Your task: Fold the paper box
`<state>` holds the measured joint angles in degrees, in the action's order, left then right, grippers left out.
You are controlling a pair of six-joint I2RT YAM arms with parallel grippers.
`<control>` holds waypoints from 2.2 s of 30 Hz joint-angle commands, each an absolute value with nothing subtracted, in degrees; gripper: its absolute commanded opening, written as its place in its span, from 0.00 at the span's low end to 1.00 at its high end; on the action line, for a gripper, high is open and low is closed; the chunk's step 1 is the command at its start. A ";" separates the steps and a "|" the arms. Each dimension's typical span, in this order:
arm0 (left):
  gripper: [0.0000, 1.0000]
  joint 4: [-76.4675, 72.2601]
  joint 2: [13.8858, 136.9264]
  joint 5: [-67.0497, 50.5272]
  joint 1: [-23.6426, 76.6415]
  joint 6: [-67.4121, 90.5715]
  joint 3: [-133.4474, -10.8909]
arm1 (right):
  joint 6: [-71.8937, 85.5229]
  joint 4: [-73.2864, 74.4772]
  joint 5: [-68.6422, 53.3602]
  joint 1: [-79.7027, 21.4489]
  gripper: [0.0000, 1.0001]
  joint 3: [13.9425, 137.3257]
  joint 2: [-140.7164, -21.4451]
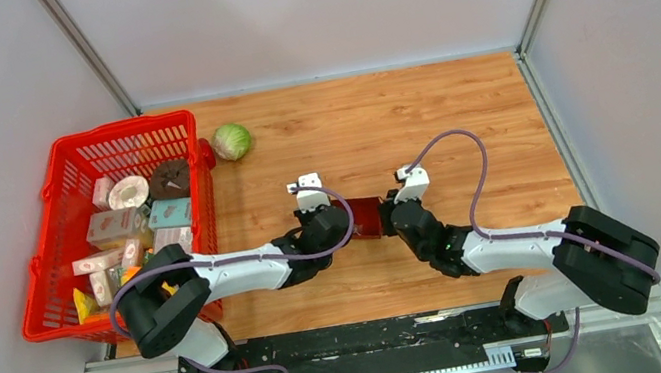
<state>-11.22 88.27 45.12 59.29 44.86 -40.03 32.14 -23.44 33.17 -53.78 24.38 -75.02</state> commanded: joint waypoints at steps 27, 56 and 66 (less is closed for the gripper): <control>0.00 -9.49 86.04 45.79 60.03 46.85 -36.30 | 37.96 26.44 -12.18 -28.76 0.80 48.13 -59.48; 0.00 -7.82 87.80 46.32 61.17 42.80 -39.99 | 51.15 24.70 -31.02 -24.52 0.60 61.26 -92.54; 0.00 -11.16 87.89 43.33 61.44 39.56 -39.81 | 54.67 18.46 -33.40 -24.52 0.42 58.62 -94.22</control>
